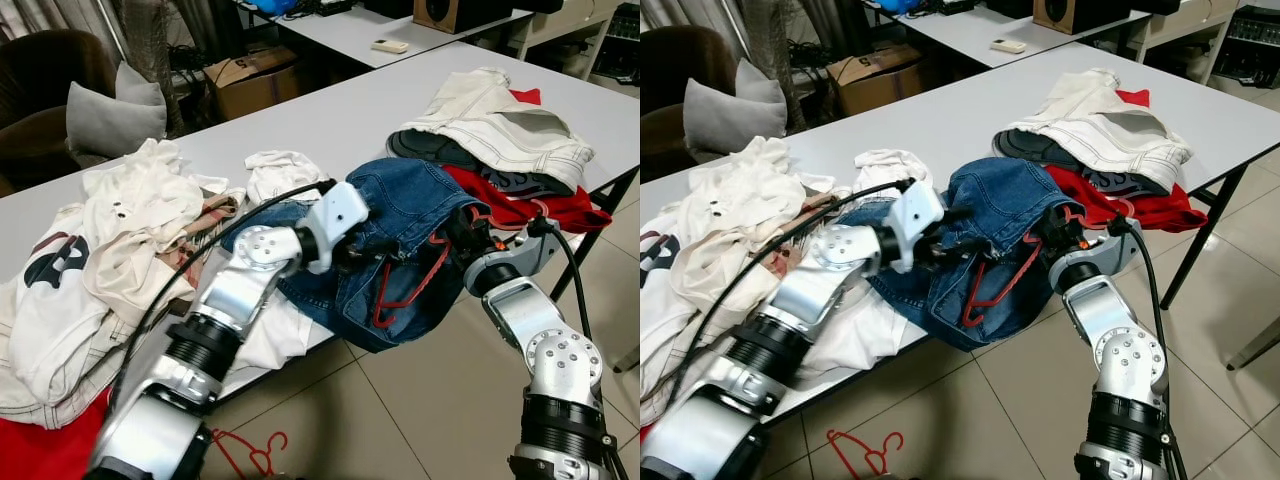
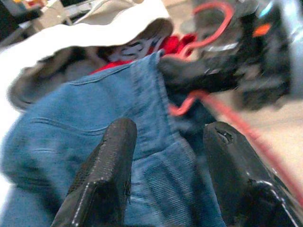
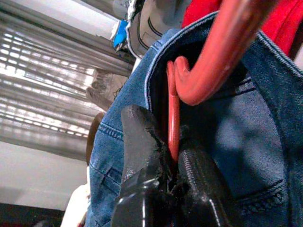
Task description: Hang hanger
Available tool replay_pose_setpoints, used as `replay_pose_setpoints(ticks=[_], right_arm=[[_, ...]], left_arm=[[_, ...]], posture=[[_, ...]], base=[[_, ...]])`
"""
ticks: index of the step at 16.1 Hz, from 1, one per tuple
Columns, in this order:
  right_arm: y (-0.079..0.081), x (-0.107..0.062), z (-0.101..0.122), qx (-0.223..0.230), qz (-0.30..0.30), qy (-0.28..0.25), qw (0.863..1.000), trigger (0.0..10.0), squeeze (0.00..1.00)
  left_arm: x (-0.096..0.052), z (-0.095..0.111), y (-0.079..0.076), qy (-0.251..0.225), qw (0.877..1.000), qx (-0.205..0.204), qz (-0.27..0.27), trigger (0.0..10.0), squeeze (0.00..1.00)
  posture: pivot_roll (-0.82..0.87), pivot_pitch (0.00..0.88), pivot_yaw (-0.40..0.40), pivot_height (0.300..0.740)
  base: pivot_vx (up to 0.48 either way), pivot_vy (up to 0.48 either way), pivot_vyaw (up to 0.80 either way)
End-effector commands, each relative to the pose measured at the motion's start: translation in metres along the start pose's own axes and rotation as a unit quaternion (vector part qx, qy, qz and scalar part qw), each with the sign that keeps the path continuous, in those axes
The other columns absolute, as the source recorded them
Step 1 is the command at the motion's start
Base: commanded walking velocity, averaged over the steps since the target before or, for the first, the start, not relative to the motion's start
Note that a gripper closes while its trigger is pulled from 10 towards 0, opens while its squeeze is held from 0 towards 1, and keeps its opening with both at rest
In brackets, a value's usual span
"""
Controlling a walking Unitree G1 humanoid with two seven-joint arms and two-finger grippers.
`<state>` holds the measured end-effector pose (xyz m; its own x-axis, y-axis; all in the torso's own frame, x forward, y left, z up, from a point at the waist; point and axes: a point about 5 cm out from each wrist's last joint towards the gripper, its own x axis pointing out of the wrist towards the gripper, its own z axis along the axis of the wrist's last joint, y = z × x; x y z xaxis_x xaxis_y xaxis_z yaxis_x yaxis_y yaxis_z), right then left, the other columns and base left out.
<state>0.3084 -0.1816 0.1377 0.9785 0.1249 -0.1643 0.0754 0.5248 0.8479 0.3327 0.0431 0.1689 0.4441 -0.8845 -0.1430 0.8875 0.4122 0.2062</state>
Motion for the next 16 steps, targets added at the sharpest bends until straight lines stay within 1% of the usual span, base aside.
replay_pose_setpoints(ticks=[1, 3, 4, 5, 7, 8, 9, 12, 13, 14, 15, 16], right_arm=[[0.007, 0.002, -0.001, 0.0, 0.014, 0.005, 1.0, 10.0, 0.0], [0.007, 0.002, -0.001, -0.001, 0.014, 0.005, 1.0, 10.0, 0.0], [0.007, 0.002, -0.001, -0.001, 0.014, 0.005, 1.0, 10.0, 0.0], [0.008, 0.002, -0.001, -0.001, 0.014, 0.005, 1.0, 10.0, 0.0], [0.008, 0.002, -0.001, -0.002, 0.014, 0.005, 1.0, 10.0, 0.0], [0.008, 0.002, -0.001, -0.002, 0.014, 0.005, 1.0, 10.0, 0.0], [0.008, 0.002, -0.001, -0.002, 0.015, 0.005, 1.0, 10.0, 0.0], [0.008, 0.002, 0.0, -0.002, 0.015, 0.004, 1.0, 10.0, 0.0], [0.008, 0.002, 0.0, -0.003, 0.015, 0.004, 1.0, 10.0, 0.0], [0.008, 0.002, 0.0, -0.003, 0.016, 0.004, 1.0, 10.0, 0.0], [0.009, 0.003, -0.001, -0.003, 0.017, 0.005, 1.0, 10.0, 0.0], [0.009, 0.003, 0.0, -0.004, 0.017, 0.005, 1.0, 10.0, 0.0]], left_arm=[[-0.005, -0.001, 0.0, -0.006, 0.999, -0.036, -0.007, 10.0, 0.0], [-0.002, -0.003, -0.008, -0.007, 0.998, -0.064, -0.024, 10.0, 0.0], [0.0, -0.005, -0.01, -0.001, 0.998, -0.061, -0.026, 10.0, 0.0], [0.003, -0.012, -0.009, 0.024, 0.999, -0.027, -0.011, 10.0, 0.0], [0.005, -0.017, -0.006, 0.046, 0.999, 0.006, 0.012, 10.0, 0.0], [0.006, -0.019, 0.002, 0.072, 0.993, 0.072, 0.059, 10.0, 0.0], [0.006, -0.02, 0.005, 0.08, 0.988, 0.103, 0.08, 10.0, 0.0], [0.006, -0.016, 0.007, 0.068, 0.989, 0.091, 0.095, 10.0, 0.0], [0.004, -0.012, 0.01, 0.063, 0.988, 0.099, 0.1, 7.4, 0.0], [0.003, -0.011, 0.011, 0.061, 0.987, 0.104, 0.102, 5.2, 0.0], [0.002, -0.013, 0.012, 0.065, 0.986, 0.126, 0.091, 0.0, 0.0], [0.001, -0.013, 0.012, 0.062, 0.986, 0.131, 0.083, 0.0, 0.0]], posture=[[-0.22, 0.0, 0.136, 0.74], [-0.22, 0.0, 0.136, 0.74], [-0.22, 0.0, 0.136, 0.74], [-0.22, 0.0, 0.136, 0.74], [-0.22, 0.0, 0.136, 0.74], [-0.22, 0.0, 0.136, 0.74], [-0.23, 0.0, 0.138, 0.74], [-0.23, 0.0, 0.137, 0.74], [-0.23, 0.0, 0.137, 0.74], [-0.23, 0.0, 0.134, 0.74], [-0.23, 0.0, 0.134, 0.74], [-0.22, 0.0, 0.132, 0.74]], base=[[0.0, 0.0, 0.0], [0.0, 0.0, 0.0], [0.0, 0.0, 0.0], [0.0, 0.0, 0.0], [0.0, 0.0, 0.0], [0.0, 0.0, 0.0], [0.0, 0.0, 0.0], [0.0, 0.0, 0.0], [0.0, 0.0, 0.0], [0.0, 0.0, 0.0], [0.0, 0.0, 0.0], [0.0, 0.0, 0.0]])
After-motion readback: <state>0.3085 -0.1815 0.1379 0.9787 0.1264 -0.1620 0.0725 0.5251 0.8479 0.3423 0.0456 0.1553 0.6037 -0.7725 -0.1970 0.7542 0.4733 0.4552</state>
